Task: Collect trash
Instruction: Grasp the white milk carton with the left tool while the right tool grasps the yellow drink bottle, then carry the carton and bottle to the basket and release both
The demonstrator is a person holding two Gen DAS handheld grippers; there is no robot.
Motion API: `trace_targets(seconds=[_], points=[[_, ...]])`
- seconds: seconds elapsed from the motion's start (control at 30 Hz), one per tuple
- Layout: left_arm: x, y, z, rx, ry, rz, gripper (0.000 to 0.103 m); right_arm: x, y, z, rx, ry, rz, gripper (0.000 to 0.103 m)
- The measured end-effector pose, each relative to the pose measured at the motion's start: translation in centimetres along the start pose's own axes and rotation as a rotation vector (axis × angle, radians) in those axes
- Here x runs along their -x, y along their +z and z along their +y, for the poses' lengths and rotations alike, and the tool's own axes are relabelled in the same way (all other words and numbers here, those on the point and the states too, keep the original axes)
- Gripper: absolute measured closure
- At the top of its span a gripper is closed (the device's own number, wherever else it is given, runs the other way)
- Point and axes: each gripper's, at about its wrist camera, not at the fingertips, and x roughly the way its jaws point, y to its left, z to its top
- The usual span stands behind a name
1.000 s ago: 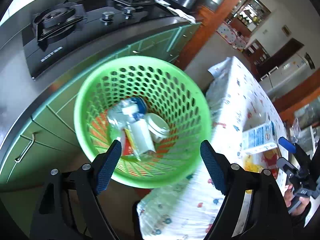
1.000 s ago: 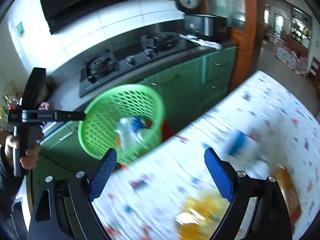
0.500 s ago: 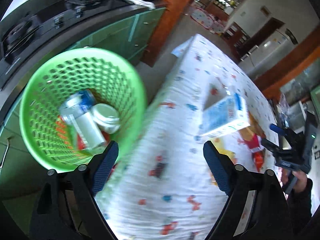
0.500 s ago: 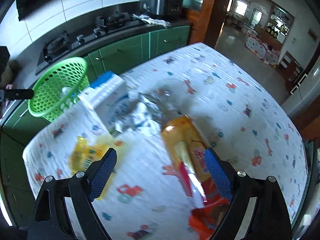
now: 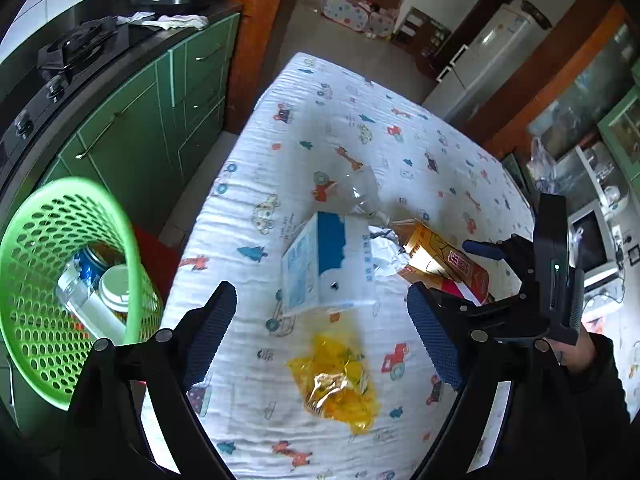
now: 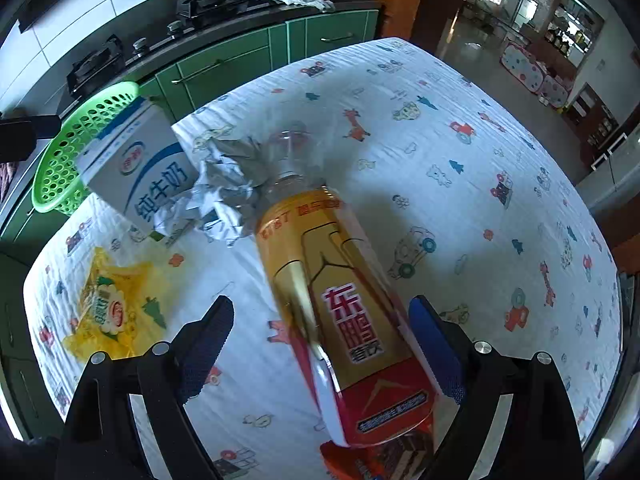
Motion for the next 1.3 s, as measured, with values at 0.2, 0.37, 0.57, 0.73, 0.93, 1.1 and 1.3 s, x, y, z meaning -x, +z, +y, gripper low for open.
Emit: trace_targets(seconds=[0.2,0.37,0.57,0.73,0.93,1.1,1.3], points=[[-2.7,1.6,-1.7,-0.042,0.046,0.062,0.017,-1.0,0.2,-0.4,0.021,0.012,0.032,0.017],[-4.6,2.3,-2.3,-0.067,0.087,0.103,0.017,-1.7,0.3,-0.8,0.036,0.009,0.043,0.017],[-6.2,2.3,-2.5,-0.069,0.118,0.133,0.026,-3.5,0.8,-0.9,0.07,0.0,0.082,0.017],[-7.3,1.9,-2.2,-0.061,0.119,0.165,0.05,-4.4,0.8,-0.7,0.064,0.016,0.098,0.029],[-6.4,1.4,-2.0,-0.062,0.1,0.142,0.059,-3.4,0.3,-0.2,0.062,-0.004,0.086,0.032],[-4.2,1.2,-1.6,-0.053,0.065,0.101,0.06,-1.6,-0.4,-0.1,0.03,0.012,0.063,0.035],[-1.2,0.2,-0.1,-0.032,0.039,0.059,0.06,0.9,-2.0,0.3,0.002,0.007,0.025,0.035]])
